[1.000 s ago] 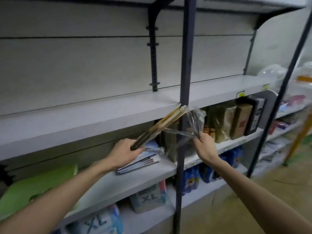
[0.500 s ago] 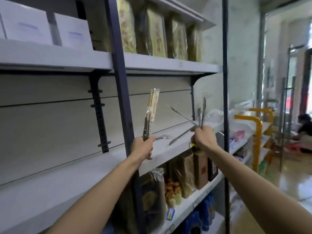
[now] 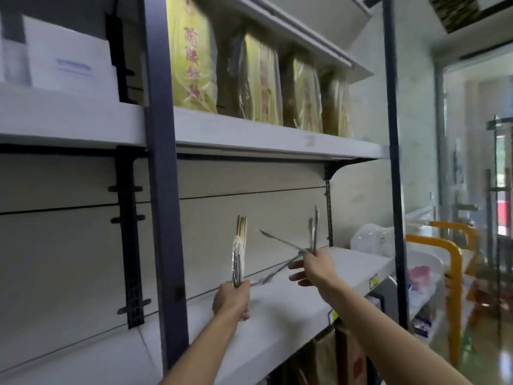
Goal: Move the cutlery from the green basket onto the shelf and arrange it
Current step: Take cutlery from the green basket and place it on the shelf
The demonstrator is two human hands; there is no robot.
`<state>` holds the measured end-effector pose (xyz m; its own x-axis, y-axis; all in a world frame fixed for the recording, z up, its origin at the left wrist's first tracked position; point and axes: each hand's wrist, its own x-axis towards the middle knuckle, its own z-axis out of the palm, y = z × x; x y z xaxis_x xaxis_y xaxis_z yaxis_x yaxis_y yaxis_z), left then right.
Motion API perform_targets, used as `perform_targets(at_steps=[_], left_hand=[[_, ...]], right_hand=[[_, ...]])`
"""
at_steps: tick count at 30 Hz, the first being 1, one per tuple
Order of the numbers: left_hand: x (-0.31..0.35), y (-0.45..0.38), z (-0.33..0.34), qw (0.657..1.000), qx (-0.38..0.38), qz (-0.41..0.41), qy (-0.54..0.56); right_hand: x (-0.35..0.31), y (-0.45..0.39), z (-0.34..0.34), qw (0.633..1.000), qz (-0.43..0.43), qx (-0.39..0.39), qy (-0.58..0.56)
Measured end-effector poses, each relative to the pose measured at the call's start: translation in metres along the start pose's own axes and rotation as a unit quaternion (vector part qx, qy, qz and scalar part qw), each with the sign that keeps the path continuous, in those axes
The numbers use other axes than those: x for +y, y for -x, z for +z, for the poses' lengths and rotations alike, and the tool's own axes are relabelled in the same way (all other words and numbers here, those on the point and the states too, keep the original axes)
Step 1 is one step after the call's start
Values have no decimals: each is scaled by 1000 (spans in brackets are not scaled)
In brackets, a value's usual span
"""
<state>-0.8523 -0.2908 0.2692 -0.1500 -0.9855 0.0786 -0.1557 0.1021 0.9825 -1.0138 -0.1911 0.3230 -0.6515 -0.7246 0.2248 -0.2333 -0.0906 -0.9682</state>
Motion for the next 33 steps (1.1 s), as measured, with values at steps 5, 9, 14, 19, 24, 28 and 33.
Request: perform_targets(at_steps=[5, 9, 14, 19, 24, 28, 33], left_hand=[[-21, -24, 9, 998, 41, -27, -48], [-20, -38, 8, 991, 82, -33, -99], [-15, -48, 12, 973, 156, -49, -163], [-26, -53, 25, 962, 139, -104, -212], [-25, -47, 33, 957, 106, -148, -227], [-15, -50, 25, 942, 121, -130, -285], [-11, -55, 14, 926, 109, -116, -344]], right_hand=[[29, -48, 16, 1000, 6, -28, 5], [52, -93, 25, 998, 11, -65, -3], [71, -130, 41, 993, -21, -119, 17], [105, -152, 57, 954, -88, -219, 183], [112, -155, 63, 891, -107, -306, 318], [104, -162, 71, 853, -105, -370, 353], [95, -166, 79, 822, -102, -428, 362]])
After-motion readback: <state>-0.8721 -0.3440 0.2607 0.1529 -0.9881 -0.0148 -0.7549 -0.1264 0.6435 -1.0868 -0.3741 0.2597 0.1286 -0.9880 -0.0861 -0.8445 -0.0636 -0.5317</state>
